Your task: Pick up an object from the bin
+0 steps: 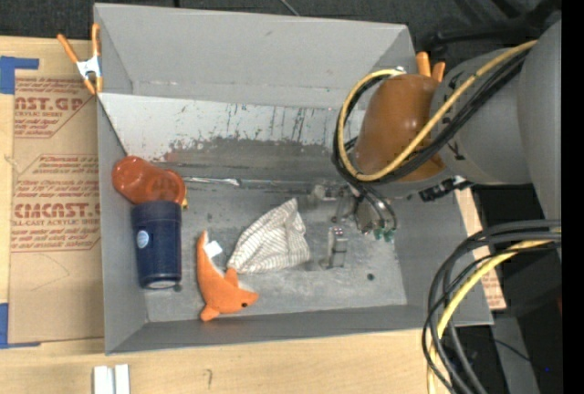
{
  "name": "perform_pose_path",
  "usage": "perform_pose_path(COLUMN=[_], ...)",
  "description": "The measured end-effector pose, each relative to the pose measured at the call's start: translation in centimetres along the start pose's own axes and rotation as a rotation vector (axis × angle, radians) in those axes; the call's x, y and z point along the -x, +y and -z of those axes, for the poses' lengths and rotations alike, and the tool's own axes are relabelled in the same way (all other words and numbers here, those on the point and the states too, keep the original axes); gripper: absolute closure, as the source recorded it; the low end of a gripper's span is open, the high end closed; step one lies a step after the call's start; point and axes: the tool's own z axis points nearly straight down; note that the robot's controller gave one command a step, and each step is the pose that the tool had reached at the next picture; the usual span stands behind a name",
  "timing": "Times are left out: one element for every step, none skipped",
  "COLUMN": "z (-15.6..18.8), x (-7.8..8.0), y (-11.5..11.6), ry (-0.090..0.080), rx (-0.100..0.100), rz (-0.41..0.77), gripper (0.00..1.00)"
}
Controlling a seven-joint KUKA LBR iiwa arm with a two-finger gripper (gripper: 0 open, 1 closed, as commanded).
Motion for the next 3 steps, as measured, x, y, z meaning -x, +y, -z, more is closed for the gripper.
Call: perform_pose_path(z=[-1.7, -1.7, 16.3], x=[-2.5, -2.5, -2.1], y=[4.5, 4.5, 2.5], ry=[0.005, 0.005, -0.003], rx=[0.001, 0.001, 0.000], rz=[0.139, 0.139, 0.189], gripper=[1.00, 1.00, 1.00])
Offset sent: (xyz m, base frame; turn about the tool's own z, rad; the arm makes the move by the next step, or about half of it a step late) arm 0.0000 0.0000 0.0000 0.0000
